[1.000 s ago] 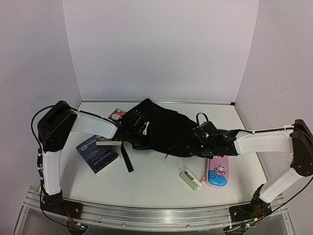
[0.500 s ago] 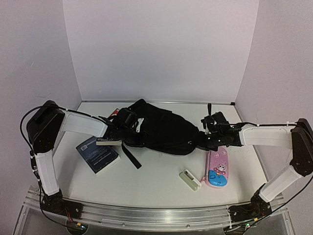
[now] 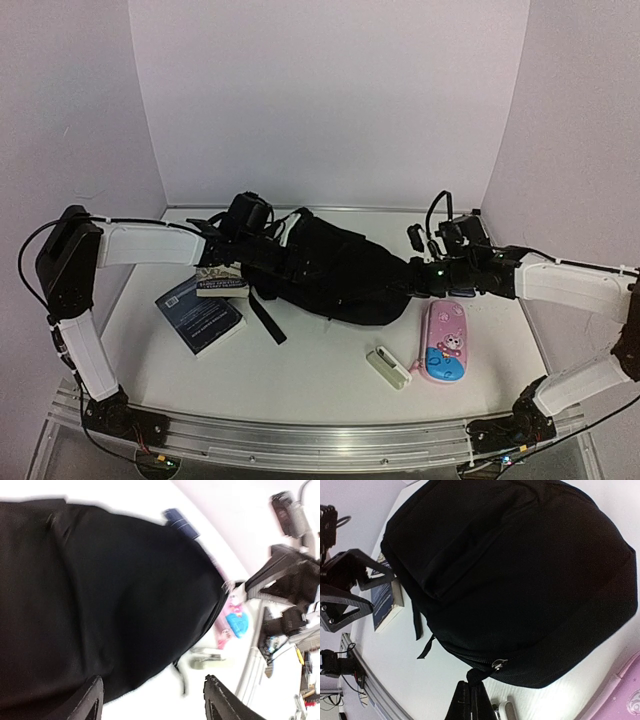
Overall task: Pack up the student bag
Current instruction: Unzip the student bag at the center of the board.
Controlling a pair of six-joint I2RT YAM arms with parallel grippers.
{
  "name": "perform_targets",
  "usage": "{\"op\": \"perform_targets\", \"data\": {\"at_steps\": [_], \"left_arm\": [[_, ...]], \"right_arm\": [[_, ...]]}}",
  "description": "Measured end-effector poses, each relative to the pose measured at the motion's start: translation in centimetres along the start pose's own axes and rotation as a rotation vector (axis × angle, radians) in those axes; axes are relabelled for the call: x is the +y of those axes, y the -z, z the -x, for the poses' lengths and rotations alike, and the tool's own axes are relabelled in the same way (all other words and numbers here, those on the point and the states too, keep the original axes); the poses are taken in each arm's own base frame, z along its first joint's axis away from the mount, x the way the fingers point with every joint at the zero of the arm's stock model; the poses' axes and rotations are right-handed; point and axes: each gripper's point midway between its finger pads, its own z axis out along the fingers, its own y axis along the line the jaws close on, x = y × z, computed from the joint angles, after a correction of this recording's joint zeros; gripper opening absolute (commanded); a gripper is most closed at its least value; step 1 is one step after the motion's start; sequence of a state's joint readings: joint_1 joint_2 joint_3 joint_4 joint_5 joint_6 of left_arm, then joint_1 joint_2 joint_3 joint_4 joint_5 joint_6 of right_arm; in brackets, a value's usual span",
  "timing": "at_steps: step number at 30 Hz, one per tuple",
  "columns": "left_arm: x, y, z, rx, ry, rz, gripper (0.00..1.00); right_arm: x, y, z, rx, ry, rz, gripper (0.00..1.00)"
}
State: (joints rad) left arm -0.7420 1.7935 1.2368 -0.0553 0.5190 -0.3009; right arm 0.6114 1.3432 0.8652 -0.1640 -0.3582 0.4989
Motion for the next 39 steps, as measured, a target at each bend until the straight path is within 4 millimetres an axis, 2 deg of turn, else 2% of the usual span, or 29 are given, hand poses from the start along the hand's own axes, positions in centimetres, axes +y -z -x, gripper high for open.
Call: {"op": "perform_targets", "data": {"at_steps": [4, 7, 14, 18, 26, 31, 37, 39], "left_arm": [[-1.8, -1.2, 1.8, -0.020, -0.069, -0.078, 0.74], [-3.0, -2.4, 2.0, -0.012, -0.110, -0.140, 0.75], [-4.8, -4.8, 0.5, 0.051, -0.172, -0.262, 0.67], [-4.8, -5.9, -0.2, 0.083, -0.187, -0.287, 0.58], [-4.8, -8.5, -1.6, 0.158, -0.214, -0.296, 0.56], [-5.3, -9.1, -2.3, 0.183, -0.226, -0.302, 0.38], [-5.3, -9.6, -2.4, 0.187, -0.242, -0.302, 0.01], [-5.3, -9.6, -2.4, 0.186, -0.243, -0.299, 0.00]], "right_arm": [[1.0, 0.7, -0.2, -0.004, 0.012, 0.041, 0.00], [1.0, 0.9, -0.4, -0.008, 0.014, 0.050, 0.00], [0.5, 0.7, -1.1, 0.007, 0.007, 0.041, 0.00], [0.6, 0.7, -1.0, 0.002, 0.008, 0.044, 0.00], [0.7, 0.7, -0.9, -0.003, 0.009, 0.047, 0.00], [0.6, 0.6, -1.0, -0.003, 0.008, 0.047, 0.00], [0.4, 0.6, -1.0, -0.005, 0.004, 0.040, 0.00], [0.2, 0.6, -0.9, -0.012, 0.000, 0.029, 0.00]]}}
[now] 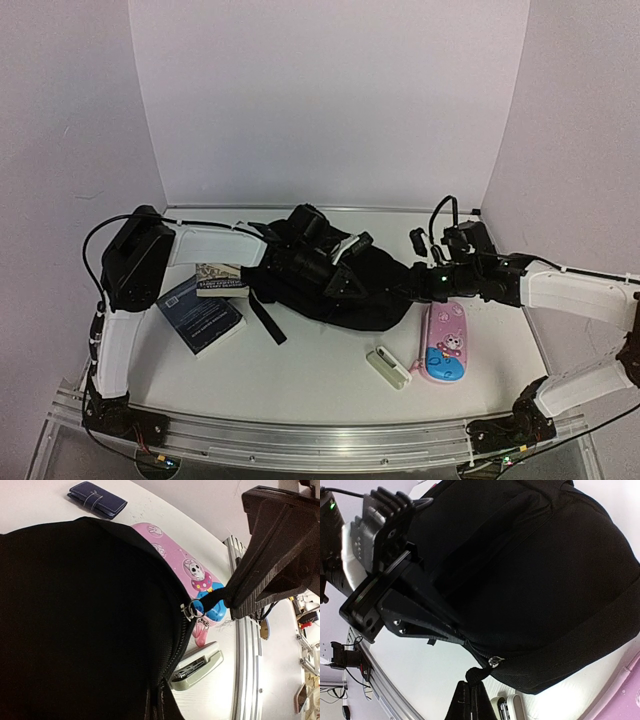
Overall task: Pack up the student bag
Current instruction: Unzip the student bag at the center of the board.
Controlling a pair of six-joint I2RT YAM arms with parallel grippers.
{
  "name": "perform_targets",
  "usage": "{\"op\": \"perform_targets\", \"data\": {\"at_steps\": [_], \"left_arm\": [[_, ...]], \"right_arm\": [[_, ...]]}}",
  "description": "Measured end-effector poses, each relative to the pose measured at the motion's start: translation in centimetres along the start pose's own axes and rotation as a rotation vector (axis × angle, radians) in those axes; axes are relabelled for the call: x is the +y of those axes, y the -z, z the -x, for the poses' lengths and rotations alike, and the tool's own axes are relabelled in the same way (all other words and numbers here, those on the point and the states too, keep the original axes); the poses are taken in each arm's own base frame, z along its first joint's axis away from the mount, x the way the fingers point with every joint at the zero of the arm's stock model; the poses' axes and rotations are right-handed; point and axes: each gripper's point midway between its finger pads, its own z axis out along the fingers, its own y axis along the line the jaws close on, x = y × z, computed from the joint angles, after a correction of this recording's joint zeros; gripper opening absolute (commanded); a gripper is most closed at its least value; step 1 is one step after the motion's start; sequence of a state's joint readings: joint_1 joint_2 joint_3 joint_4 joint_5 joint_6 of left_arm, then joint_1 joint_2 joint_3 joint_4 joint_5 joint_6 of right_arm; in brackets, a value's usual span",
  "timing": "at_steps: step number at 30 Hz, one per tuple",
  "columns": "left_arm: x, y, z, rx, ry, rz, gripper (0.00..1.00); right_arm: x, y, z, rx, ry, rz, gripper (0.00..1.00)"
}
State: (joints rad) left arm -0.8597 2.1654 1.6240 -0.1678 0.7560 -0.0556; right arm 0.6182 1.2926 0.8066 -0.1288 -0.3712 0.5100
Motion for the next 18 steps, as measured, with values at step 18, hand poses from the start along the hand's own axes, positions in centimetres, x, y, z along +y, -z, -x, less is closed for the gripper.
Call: {"op": "perform_targets", "data": {"at_steps": [18], "left_arm": [[-1.0, 3.8, -1.7, -0.096, -0.045, 0.187, 0.00]], "right_arm": [[-9.0, 0.9, 2.1, -0.106, -0.093, -0.580, 0.00]]}}
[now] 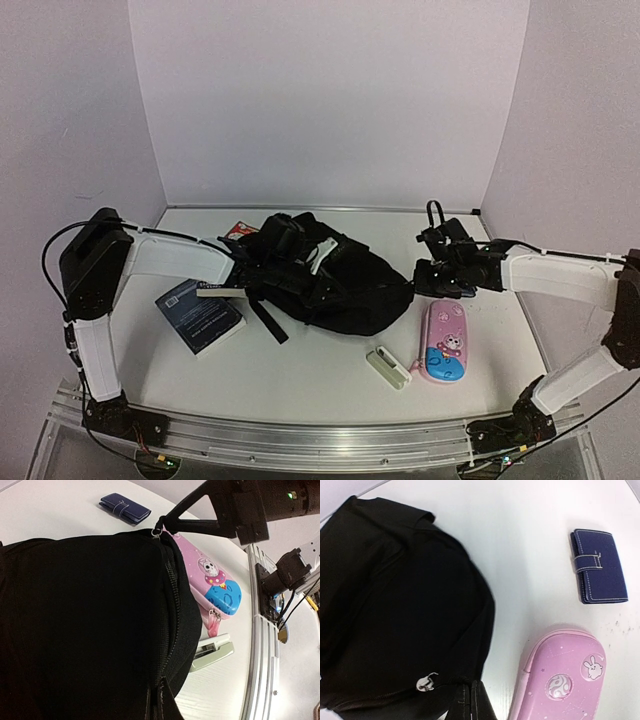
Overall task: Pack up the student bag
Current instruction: Unzip the student bag at the center of the board.
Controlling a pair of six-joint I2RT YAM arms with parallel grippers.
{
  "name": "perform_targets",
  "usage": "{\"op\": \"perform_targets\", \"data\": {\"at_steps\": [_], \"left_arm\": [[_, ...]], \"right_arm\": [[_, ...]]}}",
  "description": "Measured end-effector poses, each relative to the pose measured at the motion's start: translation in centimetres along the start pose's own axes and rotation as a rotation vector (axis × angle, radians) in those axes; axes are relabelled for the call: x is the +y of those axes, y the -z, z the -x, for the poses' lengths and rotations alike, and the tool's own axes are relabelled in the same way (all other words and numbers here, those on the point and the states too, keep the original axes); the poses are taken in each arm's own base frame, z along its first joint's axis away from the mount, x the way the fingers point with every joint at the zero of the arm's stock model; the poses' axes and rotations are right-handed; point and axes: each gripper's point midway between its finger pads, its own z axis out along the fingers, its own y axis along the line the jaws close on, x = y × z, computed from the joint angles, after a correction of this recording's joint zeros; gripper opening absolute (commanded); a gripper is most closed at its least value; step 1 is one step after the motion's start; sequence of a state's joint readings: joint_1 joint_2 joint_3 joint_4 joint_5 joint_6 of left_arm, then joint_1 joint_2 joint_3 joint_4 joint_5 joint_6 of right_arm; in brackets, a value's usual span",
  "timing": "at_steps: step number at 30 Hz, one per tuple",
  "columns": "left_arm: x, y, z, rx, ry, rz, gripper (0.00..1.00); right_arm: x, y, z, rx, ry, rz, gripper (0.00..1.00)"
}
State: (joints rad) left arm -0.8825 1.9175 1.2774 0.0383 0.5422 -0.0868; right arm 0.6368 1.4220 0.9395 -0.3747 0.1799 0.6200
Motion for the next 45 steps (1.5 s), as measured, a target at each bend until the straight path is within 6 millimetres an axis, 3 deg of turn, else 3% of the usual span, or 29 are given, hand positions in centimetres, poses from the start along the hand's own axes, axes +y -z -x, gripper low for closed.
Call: {"op": "perform_targets", "data": {"at_steps": [7, 11, 13, 19, 23, 26, 29, 32, 40, 45], "left_arm": [[0.1, 1.7, -3.7, 0.054, 0.042, 0.051, 0.00], [0.4, 2.7, -5.0, 0.080, 0.063, 0.091, 0.03], [0.5, 3.2, -5.6, 0.095, 0.077, 0.114, 0.11], [-0.1, 4.5, -5.5, 0.119, 0.131, 0.120, 0.51], [-0.6, 4.7, -2.9, 0.076, 0.127, 0.110, 0.69], [-1.3, 4.7, -0.4, 0.032, 0.107, 0.090, 0.74], [-1.9, 4.0, 2.1, -0.010, 0.084, 0.064, 0.78], [-2.2, 2.5, 3.2, -0.017, 0.068, 0.043, 0.83], [-2.8, -1.9, 2.2, 0.047, 0.063, 0.011, 0.84], [-2.8, -4.1, 1.9, 0.073, 0.061, 0.011, 0.73]], "right_arm": [[-1.8, -3.6, -2.2, 0.079, 0.023, -0.114, 0.00], [-0.6, -4.2, -2.5, 0.104, 0.040, -0.046, 0.00], [0.8, -4.2, -2.4, 0.109, 0.052, 0.037, 0.00], [4.0, -2.5, -2.8, 0.128, 0.099, 0.262, 0.00], [5.2, -1.1, -2.6, 0.116, 0.118, 0.355, 0.00], [5.6, -0.3, -2.6, 0.108, 0.123, 0.398, 0.00], [5.7, 0.1, -2.8, 0.105, 0.124, 0.419, 0.00], [5.7, 0.2, -2.9, 0.102, 0.124, 0.425, 0.00], [5.6, 0.6, -2.9, 0.091, 0.123, 0.432, 0.00], [5.5, 0.6, -3.0, 0.090, 0.122, 0.432, 0.00]]}}
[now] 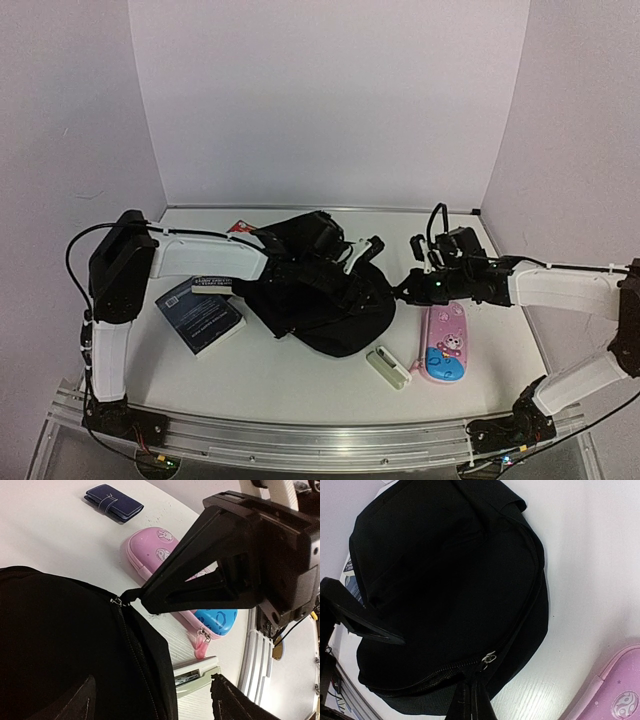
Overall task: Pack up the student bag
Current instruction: Unzip the student bag at the center of the board.
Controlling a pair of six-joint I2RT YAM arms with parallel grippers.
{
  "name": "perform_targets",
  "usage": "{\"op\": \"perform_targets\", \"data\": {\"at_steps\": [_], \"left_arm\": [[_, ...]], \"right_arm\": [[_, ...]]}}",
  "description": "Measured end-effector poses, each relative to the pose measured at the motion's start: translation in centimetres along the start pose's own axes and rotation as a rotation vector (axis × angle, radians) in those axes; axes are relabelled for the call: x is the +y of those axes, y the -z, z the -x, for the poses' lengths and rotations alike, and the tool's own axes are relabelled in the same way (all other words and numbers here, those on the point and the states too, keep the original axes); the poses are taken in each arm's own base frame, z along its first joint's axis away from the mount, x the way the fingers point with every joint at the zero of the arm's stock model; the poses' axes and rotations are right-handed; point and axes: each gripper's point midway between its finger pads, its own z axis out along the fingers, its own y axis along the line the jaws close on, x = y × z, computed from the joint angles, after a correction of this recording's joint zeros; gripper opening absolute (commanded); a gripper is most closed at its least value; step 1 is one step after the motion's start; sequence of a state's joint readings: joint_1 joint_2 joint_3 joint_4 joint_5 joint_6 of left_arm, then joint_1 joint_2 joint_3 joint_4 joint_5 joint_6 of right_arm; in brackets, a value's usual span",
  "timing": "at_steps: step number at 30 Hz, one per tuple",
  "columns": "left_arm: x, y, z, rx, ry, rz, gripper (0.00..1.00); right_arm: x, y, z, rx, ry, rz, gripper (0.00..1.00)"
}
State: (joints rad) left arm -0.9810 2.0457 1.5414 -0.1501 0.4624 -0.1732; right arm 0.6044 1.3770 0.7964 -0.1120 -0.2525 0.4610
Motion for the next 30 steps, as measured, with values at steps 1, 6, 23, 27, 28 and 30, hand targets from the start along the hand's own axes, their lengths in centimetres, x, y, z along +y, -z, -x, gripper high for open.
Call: {"op": "perform_targets", "data": {"at_steps": [1, 6, 23, 27, 28, 30], "left_arm": [[0.2, -0.4, -0.1, 0.006, 0.003, 0.004, 0.71], [0.9, -1.4, -0.8, 0.030, 0.019, 0.027, 0.63], [1.2, -2.9, -0.8, 0.045, 0.036, 0.021, 0.01], [1.0, -3.2, -0.9, 0.034, 0.023, 0.018, 0.00], [1.0, -3.2, -1.1, 0.030, 0.022, 0.019, 0.00], [1.0, -3.0, -1.5, 0.026, 0.019, 0.020, 0.00]], "right_arm": [[0.0, 0.0, 0.0, 0.000, 0.000, 0.000, 0.00], [0.0, 0.2, -0.1, -0.003, 0.001, 0.002, 0.00], [-0.1, 0.2, 0.1, -0.011, 0.001, -0.006, 0.00], [-0.9, 0.3, 0.6, -0.039, -0.006, -0.054, 0.00], [-1.4, 0.3, 0.8, -0.053, -0.014, -0.079, 0.00], [-2.1, 0.3, 1.1, -0.071, -0.028, -0.118, 0.00]]}}
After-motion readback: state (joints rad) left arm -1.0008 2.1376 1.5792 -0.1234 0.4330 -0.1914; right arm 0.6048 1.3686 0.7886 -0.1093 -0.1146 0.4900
